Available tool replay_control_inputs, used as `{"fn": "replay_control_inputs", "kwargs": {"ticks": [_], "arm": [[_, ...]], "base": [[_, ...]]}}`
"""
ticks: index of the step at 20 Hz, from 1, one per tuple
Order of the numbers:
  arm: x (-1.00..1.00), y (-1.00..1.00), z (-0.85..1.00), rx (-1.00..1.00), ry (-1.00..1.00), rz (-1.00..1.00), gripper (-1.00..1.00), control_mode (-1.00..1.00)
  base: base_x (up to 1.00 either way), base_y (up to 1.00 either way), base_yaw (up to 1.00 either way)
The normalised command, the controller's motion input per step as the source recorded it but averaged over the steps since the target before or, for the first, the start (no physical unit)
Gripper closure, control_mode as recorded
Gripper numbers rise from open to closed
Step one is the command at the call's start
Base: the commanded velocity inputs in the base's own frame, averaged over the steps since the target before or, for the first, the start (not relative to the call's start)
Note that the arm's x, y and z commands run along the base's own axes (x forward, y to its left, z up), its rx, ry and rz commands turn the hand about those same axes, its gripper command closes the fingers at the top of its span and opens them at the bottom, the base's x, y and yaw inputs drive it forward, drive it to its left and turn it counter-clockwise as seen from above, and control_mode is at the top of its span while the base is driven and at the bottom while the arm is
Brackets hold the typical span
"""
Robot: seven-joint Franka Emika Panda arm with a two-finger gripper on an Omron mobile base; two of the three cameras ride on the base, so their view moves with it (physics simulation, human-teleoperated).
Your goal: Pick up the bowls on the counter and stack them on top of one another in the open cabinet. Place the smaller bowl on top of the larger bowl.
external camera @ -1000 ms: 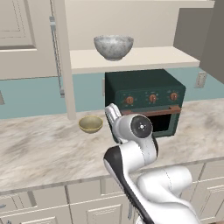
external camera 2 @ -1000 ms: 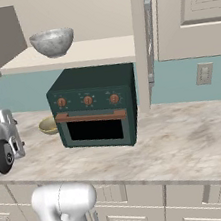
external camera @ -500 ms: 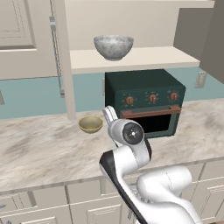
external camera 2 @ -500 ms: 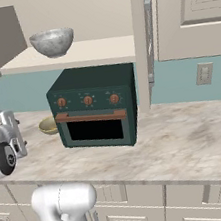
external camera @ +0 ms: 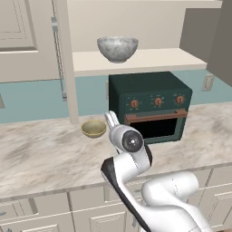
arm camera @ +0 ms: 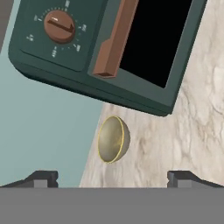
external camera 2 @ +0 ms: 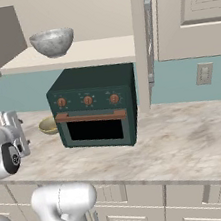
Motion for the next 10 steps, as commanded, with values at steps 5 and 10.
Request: {"fn": "replay_control_inputs", "kwargs": {"ticks": [5, 10], "arm": [[0.15, 0.10, -0.10, 0.00, -0.01, -0.06, -1.00, -1.00], [0.20, 0.10, -0.04, 0.00, 0.00, -0.06, -1.00, -1.00]], "base": [[0.00, 0.00, 0.00], [0.00, 0.00, 0.00]]}}
